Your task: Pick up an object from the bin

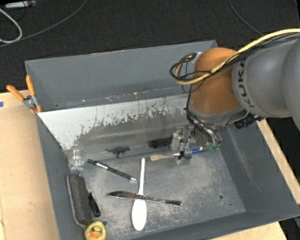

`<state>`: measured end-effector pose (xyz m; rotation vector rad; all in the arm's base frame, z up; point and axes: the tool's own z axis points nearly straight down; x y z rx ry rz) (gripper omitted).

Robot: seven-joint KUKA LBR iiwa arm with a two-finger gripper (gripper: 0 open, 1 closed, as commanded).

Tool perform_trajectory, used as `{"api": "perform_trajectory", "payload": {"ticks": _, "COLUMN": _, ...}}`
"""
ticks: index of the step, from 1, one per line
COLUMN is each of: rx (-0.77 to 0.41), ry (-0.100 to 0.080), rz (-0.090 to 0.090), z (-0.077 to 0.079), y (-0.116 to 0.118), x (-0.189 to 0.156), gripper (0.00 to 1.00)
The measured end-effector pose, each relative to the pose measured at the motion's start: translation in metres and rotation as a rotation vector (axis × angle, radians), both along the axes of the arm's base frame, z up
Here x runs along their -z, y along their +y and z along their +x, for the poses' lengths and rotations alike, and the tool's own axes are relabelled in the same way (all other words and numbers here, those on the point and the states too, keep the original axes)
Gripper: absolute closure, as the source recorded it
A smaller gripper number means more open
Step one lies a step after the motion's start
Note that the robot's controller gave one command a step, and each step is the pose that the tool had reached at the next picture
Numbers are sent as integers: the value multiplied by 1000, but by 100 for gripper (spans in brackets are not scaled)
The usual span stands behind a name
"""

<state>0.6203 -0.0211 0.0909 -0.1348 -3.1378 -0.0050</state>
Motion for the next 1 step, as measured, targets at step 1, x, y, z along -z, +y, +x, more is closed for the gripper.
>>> {"api": "perform_trajectory", "payload": {"ticks": 1, "rx": -1, "ry": 0, "rz": 0, "z": 0, "y": 0, "x": -38, "gripper": 100}}
